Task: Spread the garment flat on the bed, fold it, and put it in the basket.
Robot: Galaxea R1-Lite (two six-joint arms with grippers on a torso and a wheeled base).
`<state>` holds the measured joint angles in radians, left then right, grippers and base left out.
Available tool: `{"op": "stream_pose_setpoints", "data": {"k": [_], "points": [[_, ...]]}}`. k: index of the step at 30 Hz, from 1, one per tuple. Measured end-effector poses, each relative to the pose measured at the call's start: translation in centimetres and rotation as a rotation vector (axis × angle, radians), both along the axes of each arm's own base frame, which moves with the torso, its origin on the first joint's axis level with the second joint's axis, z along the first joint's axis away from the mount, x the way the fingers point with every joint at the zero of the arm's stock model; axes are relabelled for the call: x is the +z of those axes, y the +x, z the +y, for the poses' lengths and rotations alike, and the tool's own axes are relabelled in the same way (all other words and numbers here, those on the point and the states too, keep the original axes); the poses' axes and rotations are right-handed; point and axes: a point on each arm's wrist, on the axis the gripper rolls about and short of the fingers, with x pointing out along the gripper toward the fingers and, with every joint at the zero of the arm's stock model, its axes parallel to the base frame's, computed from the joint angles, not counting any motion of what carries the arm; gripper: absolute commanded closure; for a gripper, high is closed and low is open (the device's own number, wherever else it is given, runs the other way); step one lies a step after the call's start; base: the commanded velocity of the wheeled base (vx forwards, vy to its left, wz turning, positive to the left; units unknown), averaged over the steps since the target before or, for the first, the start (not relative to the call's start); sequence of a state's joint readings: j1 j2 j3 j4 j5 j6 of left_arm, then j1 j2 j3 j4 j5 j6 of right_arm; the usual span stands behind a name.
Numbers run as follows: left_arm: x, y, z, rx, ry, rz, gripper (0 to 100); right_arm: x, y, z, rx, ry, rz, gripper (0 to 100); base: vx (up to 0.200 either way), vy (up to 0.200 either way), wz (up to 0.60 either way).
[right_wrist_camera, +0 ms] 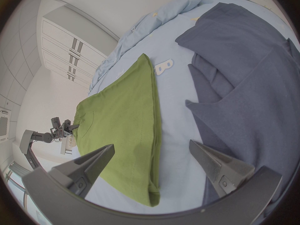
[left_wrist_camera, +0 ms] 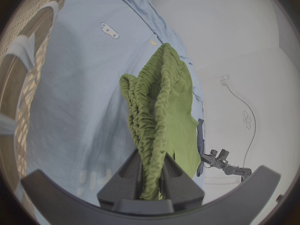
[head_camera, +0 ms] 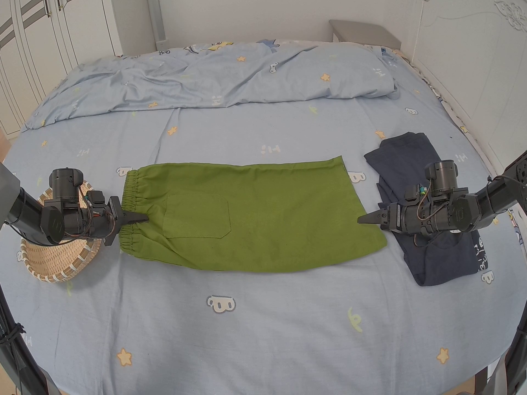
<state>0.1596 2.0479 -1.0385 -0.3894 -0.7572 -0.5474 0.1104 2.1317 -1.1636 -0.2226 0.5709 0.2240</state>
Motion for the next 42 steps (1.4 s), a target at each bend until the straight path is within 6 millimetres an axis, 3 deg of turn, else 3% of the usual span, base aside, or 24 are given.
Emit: {"op": "stream_pose_setpoints", "data": {"k": [11,12,19,30,42], "points": [[0.0,0.0,-0.2,-0.007,0.0,-0.001,100,-1.5,-0.5,2.4,0.114,0.054,0.058,0,0.0,0.0,0.0],[0.0,0.0,-0.3,-0.007,0.0,0.0,100,-1.5,-0.5,2.4,0.116,0.055,0.059,100,0.0,0.0,0.0],[0.0,0.0,-0.3,-0.007,0.001,-0.002,100,-1.6,-0.1,2.1,0.118,0.113,0.096,100,0.0,0.0,0.0],[0.1,0.1,0.0,-0.002,0.001,-0.006,100,-1.9,0.6,-0.1,0.099,0.187,0.131,100,0.0,0.0,0.0],[0.1,0.0,-0.1,-0.002,-0.001,0.004,100,-2.0,0.6,-0.2,0.099,0.189,0.13,100,0.0,0.0,0.0]]}}
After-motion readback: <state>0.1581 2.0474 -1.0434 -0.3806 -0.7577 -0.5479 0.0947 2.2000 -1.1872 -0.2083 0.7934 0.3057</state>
